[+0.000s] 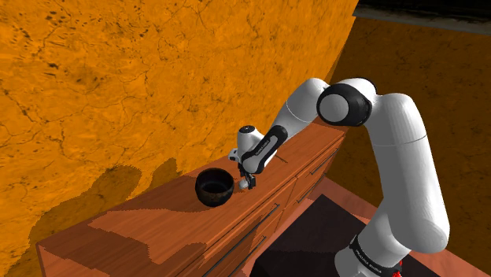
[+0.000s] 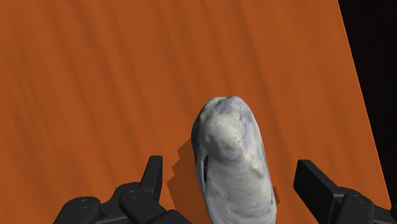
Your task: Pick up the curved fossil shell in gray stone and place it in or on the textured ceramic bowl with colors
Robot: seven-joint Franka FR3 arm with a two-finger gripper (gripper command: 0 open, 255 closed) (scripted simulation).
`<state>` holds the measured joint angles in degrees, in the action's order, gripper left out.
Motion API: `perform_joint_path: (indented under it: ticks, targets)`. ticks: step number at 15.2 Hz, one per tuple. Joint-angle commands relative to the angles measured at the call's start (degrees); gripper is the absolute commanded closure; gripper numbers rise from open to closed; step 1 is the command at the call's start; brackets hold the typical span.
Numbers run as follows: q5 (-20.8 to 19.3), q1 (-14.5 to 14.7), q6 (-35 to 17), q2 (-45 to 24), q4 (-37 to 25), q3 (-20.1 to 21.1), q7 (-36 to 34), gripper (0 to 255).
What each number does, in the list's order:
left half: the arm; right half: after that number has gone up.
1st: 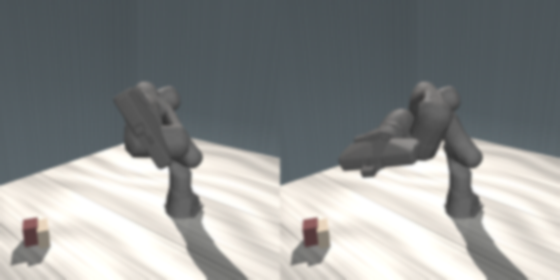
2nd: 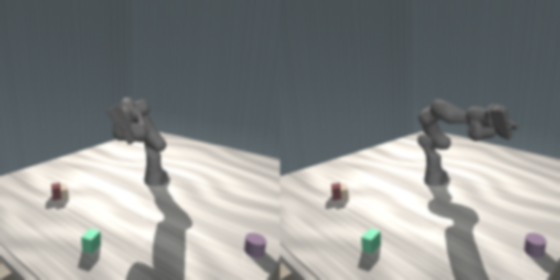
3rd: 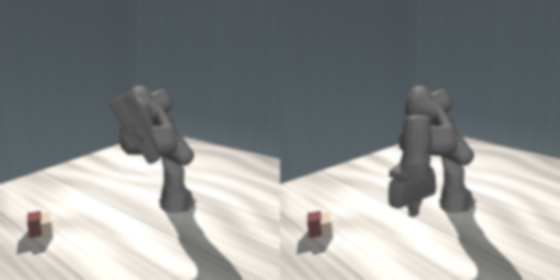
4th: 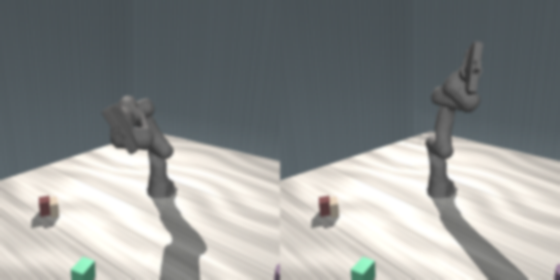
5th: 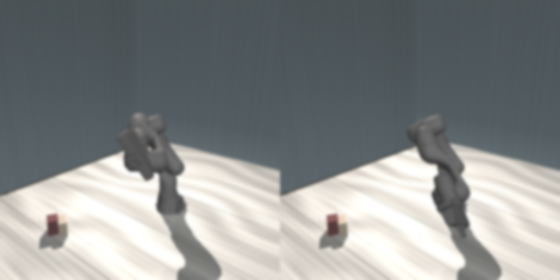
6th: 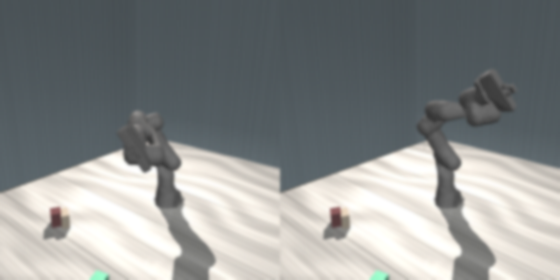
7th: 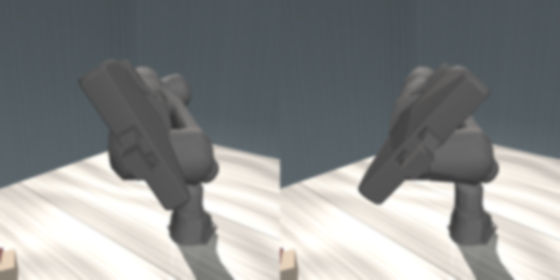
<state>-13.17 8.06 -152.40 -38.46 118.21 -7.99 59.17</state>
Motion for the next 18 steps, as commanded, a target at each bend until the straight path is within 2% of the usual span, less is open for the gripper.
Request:
perform_joint_path:
  ticks: [1,2,3,12,18]
  targets:
    - [0.0,0.0,0.0,0.0,0.0,0.0,0.0,0]
    - [0.0,0.0,0.0,0.0,0.0,0.0,0.0,0]
    - [0.0,0.0,0.0,0.0,0.0,0.0,0.0,255]
    - [0.0,0.0,0.0,0.0,0.0,0.0,0.0,255]
    - [0.1,0.0,2.9,4.4,1.5,0.0,0.7,255]
